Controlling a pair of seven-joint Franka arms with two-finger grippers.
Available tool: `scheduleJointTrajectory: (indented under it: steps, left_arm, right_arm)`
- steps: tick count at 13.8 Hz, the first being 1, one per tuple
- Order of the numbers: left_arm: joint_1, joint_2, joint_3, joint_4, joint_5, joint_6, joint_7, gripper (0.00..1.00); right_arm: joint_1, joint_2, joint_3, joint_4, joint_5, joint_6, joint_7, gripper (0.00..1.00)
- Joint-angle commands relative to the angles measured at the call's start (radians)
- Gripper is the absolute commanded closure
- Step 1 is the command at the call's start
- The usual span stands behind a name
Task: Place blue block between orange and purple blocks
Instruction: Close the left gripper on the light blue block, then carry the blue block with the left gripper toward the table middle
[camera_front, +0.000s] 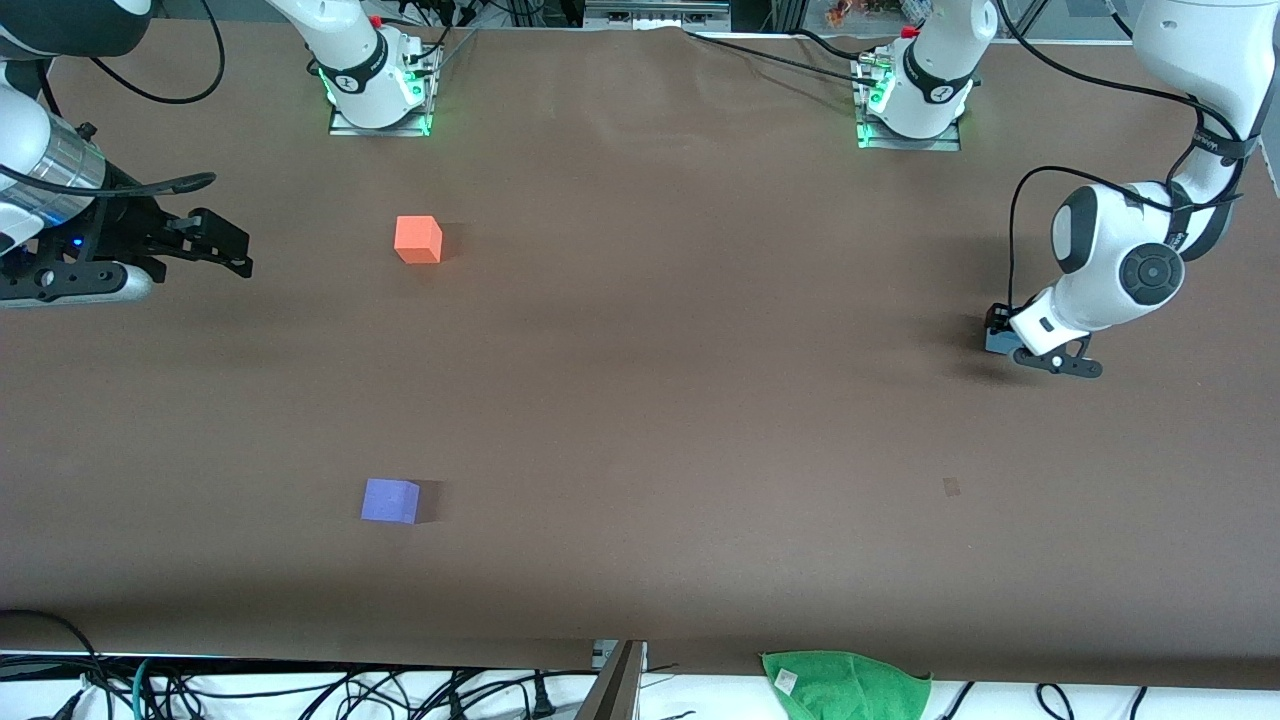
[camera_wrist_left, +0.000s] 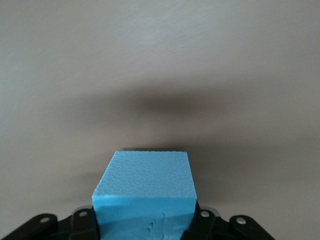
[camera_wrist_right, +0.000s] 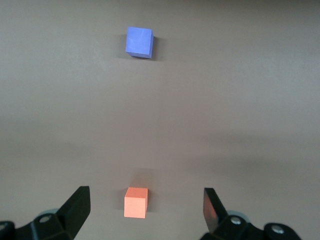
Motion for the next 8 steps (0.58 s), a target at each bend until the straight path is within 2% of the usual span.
scheduleJointTrajectory:
  steps: [1, 2, 4, 6, 8]
  left_arm:
    - [-0.006, -0.037, -0.159, 0.201, 0.002, -0.331, -0.079, 0.86]
    - [-0.012, -0.017, -0.210, 0.282, -0.030, -0.417, -0.143, 0.86]
    - [-0.040, 0.026, -0.297, 0.375, -0.104, -0.475, -0.269, 0.86]
    - [-0.142, 0.081, -0.319, 0.455, -0.181, -0.473, -0.430, 0.87]
    - [-0.292, 0.179, -0.317, 0.566, -0.187, -0.464, -0.621, 0.87]
  right_arm:
    - [-0.008, 0.004, 0.005, 0.016, 0.002, -0.004, -0.012, 0.00]
    - [-0.010, 0.004, 0.005, 0.016, 0.002, -0.004, -0.012, 0.00]
    - [-0.008, 0.004, 0.005, 0.016, 0.002, -0.004, -0.013, 0.00]
    - [-0.008, 0.004, 0.005, 0.016, 0.002, -0.003, -0.013, 0.00]
    - [-0.008, 0.004, 0.005, 0.016, 0.002, -0.002, -0.013, 0.00]
